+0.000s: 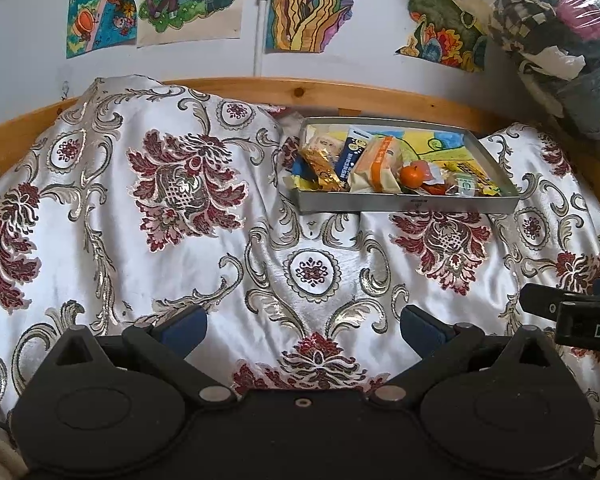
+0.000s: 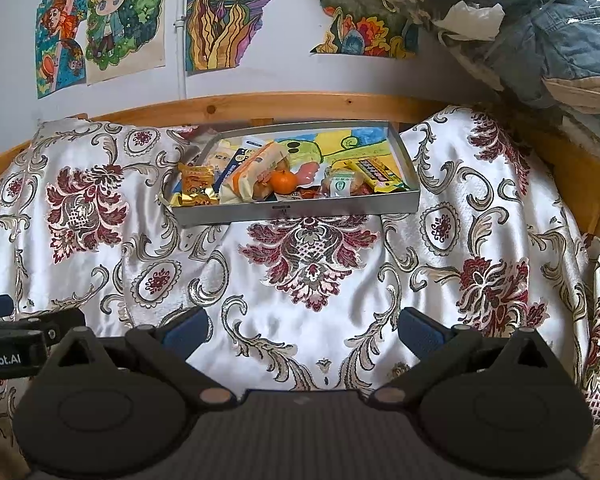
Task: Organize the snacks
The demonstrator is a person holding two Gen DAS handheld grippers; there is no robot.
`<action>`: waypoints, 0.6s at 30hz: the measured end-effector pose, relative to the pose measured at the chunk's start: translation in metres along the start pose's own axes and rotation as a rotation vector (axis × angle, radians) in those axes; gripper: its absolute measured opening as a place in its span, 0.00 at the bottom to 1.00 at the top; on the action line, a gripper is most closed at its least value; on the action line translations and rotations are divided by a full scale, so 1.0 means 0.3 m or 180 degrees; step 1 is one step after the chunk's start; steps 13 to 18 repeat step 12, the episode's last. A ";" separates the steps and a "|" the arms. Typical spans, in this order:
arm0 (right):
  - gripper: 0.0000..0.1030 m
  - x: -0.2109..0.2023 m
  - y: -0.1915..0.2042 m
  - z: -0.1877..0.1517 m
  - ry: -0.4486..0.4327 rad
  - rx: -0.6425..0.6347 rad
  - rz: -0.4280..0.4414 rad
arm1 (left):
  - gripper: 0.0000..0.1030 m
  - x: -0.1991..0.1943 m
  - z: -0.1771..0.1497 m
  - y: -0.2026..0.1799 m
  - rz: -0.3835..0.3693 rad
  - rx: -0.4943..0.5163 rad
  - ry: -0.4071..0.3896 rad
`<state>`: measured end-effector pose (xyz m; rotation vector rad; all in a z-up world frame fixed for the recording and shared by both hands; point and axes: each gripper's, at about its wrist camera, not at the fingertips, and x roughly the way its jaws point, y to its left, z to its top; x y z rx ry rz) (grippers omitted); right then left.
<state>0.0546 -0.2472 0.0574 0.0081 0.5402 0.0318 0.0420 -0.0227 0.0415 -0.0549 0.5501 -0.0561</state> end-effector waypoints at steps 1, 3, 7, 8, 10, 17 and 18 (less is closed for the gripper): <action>1.00 0.000 0.001 0.000 0.0000 -0.0004 -0.0001 | 0.99 -0.001 0.001 0.001 0.0015 -0.0008 -0.0003; 1.00 0.000 0.002 0.001 0.0000 -0.0011 0.0000 | 0.99 0.000 0.001 0.002 0.0035 -0.0016 0.0003; 1.00 0.002 0.004 0.001 0.0006 -0.0024 0.0002 | 0.99 0.001 0.002 0.006 0.0033 -0.0016 -0.0003; 1.00 0.002 0.005 0.001 0.0009 -0.0028 0.0001 | 0.99 0.001 0.002 0.006 0.0033 -0.0014 -0.0005; 1.00 0.002 0.005 0.001 0.0015 -0.0035 0.0003 | 0.99 0.001 0.001 0.005 0.0034 -0.0015 0.0003; 1.00 0.004 0.004 0.001 0.0023 -0.0040 0.0001 | 0.99 0.003 0.002 0.006 0.0037 -0.0015 0.0022; 1.00 0.004 0.004 0.001 0.0023 -0.0040 0.0001 | 0.99 0.003 0.002 0.006 0.0037 -0.0015 0.0022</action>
